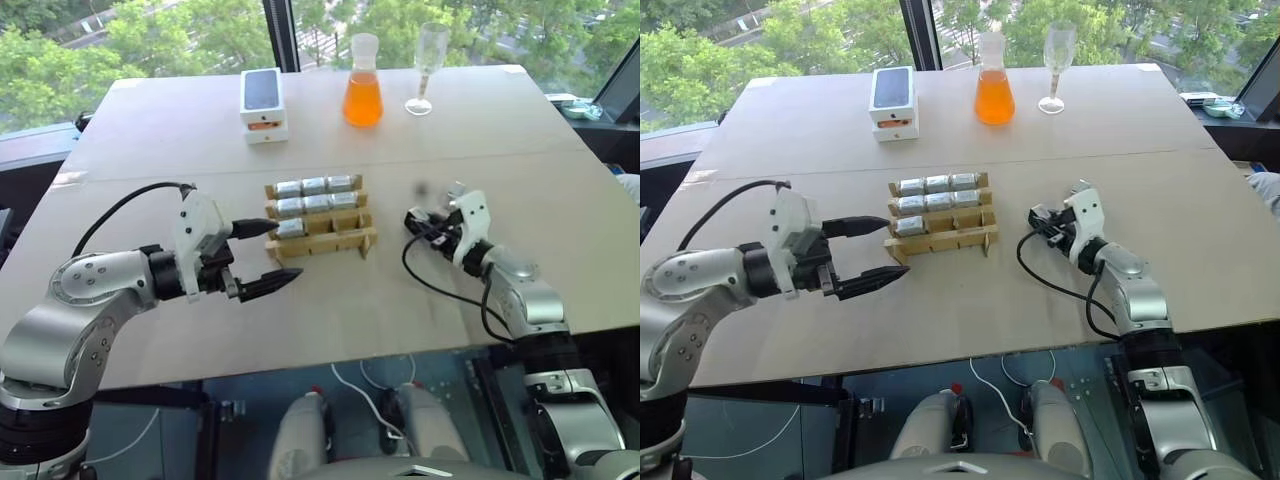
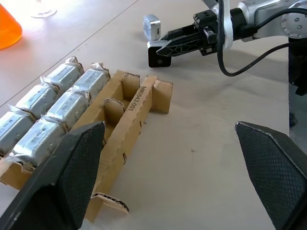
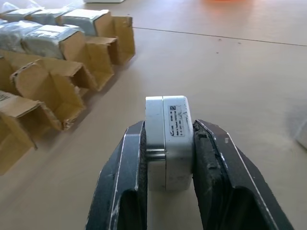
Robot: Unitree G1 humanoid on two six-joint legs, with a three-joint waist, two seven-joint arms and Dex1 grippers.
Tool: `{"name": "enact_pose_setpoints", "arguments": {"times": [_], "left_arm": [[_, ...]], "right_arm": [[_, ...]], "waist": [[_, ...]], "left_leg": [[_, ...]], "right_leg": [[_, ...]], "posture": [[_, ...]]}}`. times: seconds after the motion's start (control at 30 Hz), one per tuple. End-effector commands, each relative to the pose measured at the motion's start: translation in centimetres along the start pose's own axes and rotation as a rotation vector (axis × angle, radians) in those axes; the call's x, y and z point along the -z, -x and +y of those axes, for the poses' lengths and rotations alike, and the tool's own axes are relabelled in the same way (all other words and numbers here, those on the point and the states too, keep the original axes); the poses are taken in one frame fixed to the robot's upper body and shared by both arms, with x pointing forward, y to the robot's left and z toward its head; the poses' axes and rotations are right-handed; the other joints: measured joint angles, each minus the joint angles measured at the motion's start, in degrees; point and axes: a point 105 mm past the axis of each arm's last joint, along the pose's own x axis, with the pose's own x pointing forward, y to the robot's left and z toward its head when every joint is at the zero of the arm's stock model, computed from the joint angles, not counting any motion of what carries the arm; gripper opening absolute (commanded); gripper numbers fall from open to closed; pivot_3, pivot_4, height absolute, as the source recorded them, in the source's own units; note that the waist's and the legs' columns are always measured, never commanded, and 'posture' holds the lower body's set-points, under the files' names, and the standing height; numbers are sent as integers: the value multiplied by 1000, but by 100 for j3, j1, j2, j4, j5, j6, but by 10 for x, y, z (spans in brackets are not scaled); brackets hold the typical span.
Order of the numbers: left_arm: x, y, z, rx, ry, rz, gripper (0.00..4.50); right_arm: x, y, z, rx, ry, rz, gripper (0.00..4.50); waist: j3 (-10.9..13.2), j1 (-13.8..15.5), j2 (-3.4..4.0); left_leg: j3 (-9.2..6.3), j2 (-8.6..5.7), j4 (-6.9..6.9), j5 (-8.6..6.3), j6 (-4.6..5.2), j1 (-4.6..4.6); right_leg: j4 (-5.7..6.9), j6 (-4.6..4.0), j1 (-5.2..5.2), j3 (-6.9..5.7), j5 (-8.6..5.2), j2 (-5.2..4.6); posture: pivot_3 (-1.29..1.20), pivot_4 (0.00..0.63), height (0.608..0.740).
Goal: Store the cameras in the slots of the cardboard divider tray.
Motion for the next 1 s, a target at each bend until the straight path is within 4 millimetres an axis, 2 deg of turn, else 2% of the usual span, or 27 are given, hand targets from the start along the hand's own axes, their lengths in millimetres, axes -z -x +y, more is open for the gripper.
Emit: {"name": "enact_pose_setpoints", "arguments": {"times": [0.03, 0.1, 0.2, 0.27, 0.43, 0.53, 0.7, 1.0], "left_arm": [[-9, 16, 4, -58, -26, -35, 4498], [-1, 23, 9, -100, 2, -14, 4498], [7, 30, 7, -131, 17, -7, 4498], [8, 31, 7, -148, 24, -20, 4498], [12, 40, 1, -231, 47, -45, 4498], [15, 39, -12, -244, 72, -61, 4498], [19, 30, -33, -230, 109, -70, 4498], [19, 32, -37, -274, 124, -73, 4498]], "right_arm": [[-53, -13, 26, -238, 110, -131, 742], [-73, -22, 39, -356, 195, -172, 742], [-96, -22, 73, -652, 287, -275, 742], [-100, -25, 83, -754, 298, -273, 742], [-98, -52, 106, -885, 455, -232, 742], [-94, -65, 110, -895, 469, -198, 742], [-88, -73, 114, -928, 546, -162, 742], [-77, -84, 126, -926, 671, -93, 742]], "waist": [[2, -7, 3], [13, -100, 17], [11, -107, 15], [10, -100, 12], [11, -99, 14], [11, -128, 13], [11, -116, 13], [12, -161, 15]], "left_leg": [[0, 0, 0, 0, 0, 0], [8, 1, -1, 0, 0, 0], [9, 4, -3, -2, 3, -2], [6, 5, -15, -2, 3, 0], [4, -1, -17, 0, 1, -6], [7, -2, -17, 0, 0, -9], [1, -5, -18, 0, -1, -10], [0, -4, -21, 1, -2, -5]], "right_leg": [[0, 0, 0, 0, 0, 0], [1, 0, -6, 7, 0, 2], [1, 1, -13, 7, 0, 7], [-1, -1, -12, 4, 1, 7], [-4, -6, -13, -4, 2, -11], [-7, -7, -13, -2, 3, -17], [-9, -10, -11, -9, 3, -26], [-1, -12, -11, -9, 3, -31]], "posture": [[0, 150, 740], [0, 150, 740], [0, 150, 740], [0, 150, 740], [0, 150, 740], [0, 150, 740], [0, 150, 740], [0, 150, 740]]}}
